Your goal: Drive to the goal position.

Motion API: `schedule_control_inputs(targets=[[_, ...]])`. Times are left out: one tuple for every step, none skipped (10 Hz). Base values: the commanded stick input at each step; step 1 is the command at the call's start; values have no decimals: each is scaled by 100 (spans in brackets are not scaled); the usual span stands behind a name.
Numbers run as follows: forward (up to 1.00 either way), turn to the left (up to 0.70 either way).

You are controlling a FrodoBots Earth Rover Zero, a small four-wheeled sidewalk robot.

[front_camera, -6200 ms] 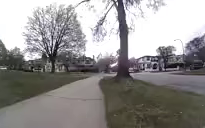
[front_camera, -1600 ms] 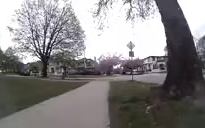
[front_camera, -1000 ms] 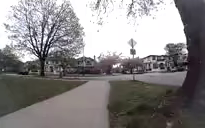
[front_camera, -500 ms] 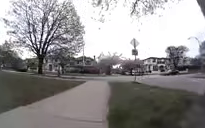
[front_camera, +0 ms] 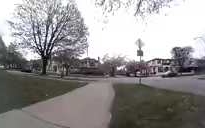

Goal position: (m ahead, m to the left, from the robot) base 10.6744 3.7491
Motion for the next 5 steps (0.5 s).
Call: schedule_control_inputs(targets=[[0, 0], [0, 0], [0, 0], [0, 0], [0, 0]])
